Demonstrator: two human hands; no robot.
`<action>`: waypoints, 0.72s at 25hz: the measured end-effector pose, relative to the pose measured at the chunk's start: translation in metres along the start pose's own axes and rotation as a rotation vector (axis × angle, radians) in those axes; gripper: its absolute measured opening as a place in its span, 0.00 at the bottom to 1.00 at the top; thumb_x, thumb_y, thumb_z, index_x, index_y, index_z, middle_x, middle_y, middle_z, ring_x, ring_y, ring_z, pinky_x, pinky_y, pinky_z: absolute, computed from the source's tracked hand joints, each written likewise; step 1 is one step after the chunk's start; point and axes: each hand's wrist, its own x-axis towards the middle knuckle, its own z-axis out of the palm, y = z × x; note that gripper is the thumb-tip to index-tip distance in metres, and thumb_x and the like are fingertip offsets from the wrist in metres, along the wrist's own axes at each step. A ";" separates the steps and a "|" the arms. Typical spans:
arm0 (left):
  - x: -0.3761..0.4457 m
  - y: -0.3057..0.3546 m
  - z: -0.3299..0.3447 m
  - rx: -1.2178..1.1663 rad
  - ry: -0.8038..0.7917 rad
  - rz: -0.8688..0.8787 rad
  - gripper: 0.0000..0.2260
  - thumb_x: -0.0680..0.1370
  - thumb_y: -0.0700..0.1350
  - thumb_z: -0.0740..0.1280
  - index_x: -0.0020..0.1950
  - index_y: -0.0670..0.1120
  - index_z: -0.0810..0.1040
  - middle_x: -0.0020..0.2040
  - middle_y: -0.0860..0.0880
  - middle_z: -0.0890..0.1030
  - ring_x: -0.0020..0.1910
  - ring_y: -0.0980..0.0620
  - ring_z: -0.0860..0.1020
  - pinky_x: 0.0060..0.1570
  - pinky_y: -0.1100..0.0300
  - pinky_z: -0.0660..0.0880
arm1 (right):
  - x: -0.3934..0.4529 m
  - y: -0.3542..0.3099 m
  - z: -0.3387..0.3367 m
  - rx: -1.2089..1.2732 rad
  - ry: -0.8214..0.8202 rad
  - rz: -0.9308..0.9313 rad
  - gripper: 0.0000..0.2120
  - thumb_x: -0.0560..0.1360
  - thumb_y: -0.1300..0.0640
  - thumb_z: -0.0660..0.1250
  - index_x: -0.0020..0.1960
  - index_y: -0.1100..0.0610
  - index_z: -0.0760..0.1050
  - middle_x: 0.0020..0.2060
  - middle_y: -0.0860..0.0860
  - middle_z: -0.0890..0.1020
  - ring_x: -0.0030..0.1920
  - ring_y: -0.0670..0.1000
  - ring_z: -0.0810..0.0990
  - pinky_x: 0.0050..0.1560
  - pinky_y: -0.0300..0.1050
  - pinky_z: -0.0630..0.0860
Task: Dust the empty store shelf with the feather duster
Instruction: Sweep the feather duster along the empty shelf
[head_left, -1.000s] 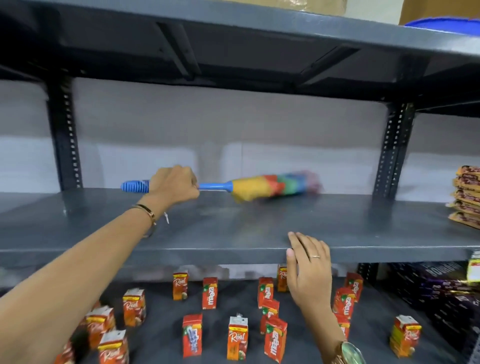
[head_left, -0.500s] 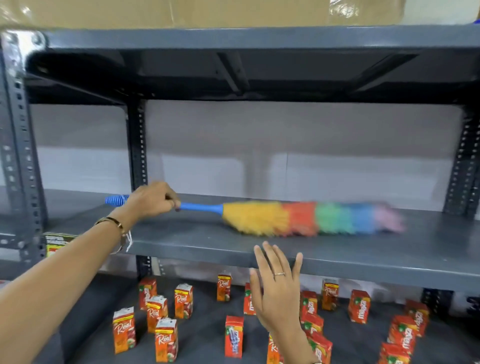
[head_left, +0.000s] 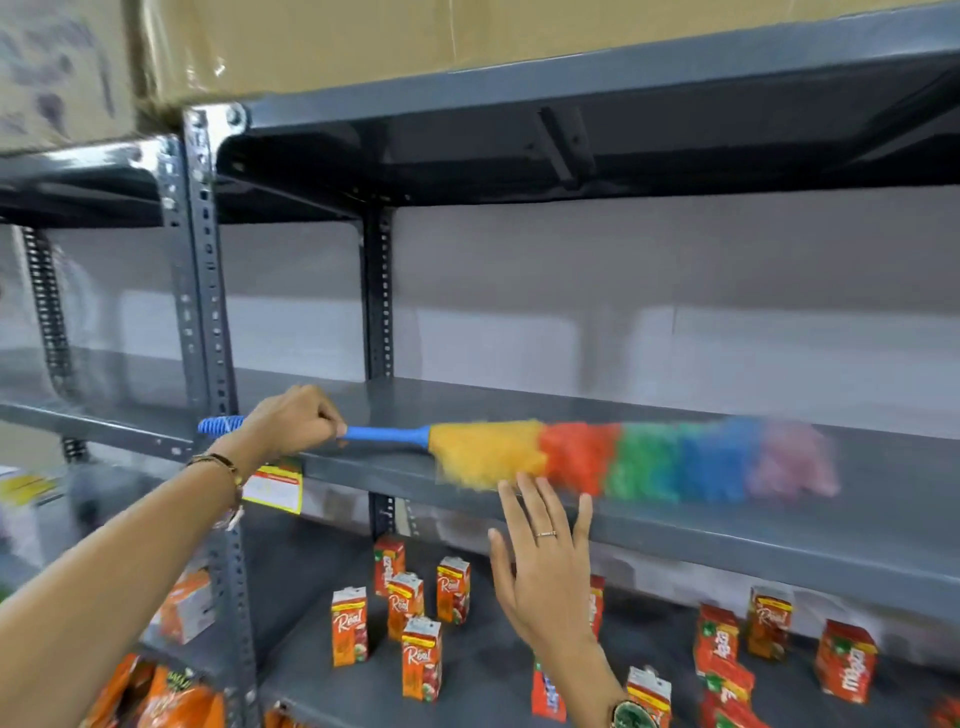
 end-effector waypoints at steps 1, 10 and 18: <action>0.000 0.001 -0.003 0.071 0.108 -0.023 0.11 0.70 0.44 0.64 0.35 0.53 0.85 0.37 0.48 0.85 0.43 0.41 0.81 0.43 0.55 0.74 | 0.002 -0.007 0.006 0.014 -0.013 -0.013 0.22 0.83 0.47 0.44 0.66 0.57 0.69 0.63 0.57 0.76 0.67 0.55 0.67 0.70 0.59 0.47; -0.022 -0.062 -0.036 0.102 0.092 -0.253 0.08 0.68 0.44 0.65 0.35 0.46 0.84 0.37 0.45 0.82 0.41 0.41 0.80 0.44 0.54 0.76 | 0.013 -0.033 0.037 0.009 0.013 0.048 0.29 0.82 0.46 0.44 0.62 0.61 0.77 0.62 0.58 0.77 0.64 0.56 0.68 0.67 0.56 0.53; -0.024 -0.087 -0.062 0.203 0.097 -0.331 0.10 0.69 0.45 0.63 0.39 0.46 0.85 0.34 0.46 0.81 0.34 0.45 0.77 0.35 0.59 0.71 | 0.010 -0.021 0.046 -0.034 0.119 -0.082 0.23 0.82 0.50 0.47 0.64 0.61 0.73 0.60 0.58 0.78 0.63 0.56 0.70 0.63 0.58 0.59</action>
